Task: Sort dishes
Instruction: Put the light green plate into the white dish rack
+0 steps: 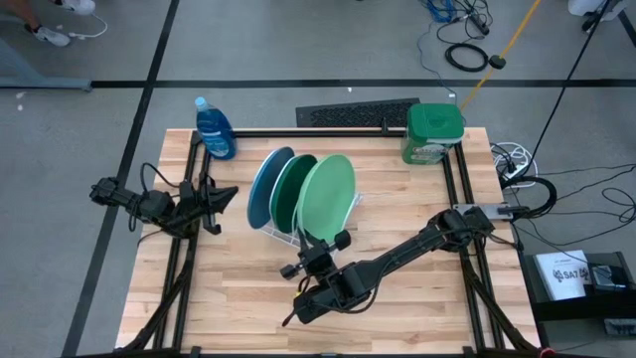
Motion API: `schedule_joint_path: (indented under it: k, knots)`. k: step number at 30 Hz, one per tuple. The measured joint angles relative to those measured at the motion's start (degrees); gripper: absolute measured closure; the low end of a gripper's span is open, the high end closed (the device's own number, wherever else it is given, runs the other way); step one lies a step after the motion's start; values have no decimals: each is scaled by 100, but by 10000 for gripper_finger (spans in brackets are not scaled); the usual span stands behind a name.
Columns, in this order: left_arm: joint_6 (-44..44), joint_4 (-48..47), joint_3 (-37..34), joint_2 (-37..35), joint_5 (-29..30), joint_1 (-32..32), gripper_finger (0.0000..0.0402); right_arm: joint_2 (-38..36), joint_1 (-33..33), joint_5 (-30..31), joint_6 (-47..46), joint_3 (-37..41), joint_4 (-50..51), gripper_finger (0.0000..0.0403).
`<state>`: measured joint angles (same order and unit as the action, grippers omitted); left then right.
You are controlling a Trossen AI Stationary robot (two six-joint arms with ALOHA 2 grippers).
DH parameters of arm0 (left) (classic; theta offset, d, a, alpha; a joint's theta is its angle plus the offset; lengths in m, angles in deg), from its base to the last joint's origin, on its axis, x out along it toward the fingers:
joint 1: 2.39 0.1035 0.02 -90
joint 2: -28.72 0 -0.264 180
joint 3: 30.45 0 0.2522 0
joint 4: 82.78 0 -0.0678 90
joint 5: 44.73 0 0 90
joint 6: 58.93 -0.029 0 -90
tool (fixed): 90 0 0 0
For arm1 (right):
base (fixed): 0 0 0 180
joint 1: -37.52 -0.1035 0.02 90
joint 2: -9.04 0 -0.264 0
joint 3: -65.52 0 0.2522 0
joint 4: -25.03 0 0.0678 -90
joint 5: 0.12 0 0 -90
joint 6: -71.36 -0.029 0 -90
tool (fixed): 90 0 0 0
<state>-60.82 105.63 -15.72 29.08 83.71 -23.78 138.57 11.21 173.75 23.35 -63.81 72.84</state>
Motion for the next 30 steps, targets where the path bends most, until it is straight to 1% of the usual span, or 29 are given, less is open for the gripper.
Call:
schedule_joint_path:
  k: [5, 7, 11, 16, 21, 25, 30]
  knots:
    - [1, -2, 0, 0, 0, -2, 402, -2, -2, -145, 71, 0, 142, 393]
    - [0, -1, 0, 0, 0, 0, 402, -2, -2, -174, 212, 0, 151, 386]
    - [2, -1, 0, 0, 0, -1, 401, -2, -2, -342, 352, 0, 148, 347]
    - [1, -2, 0, 0, 0, -1, 402, -2, -7, -354, 265, -2, 139, 282]
    - [1, -2, 0, 0, 0, -1, 402, -4, -4, -331, 586, -2, 130, 229]
    - [2, -11, 0, 0, 0, 0, 402, -109, -22, -329, 1015, -4, 150, 207]
    - [3, -24, 0, -1, 0, 0, 402, -322, -42, -307, 1344, -9, 312, 200]
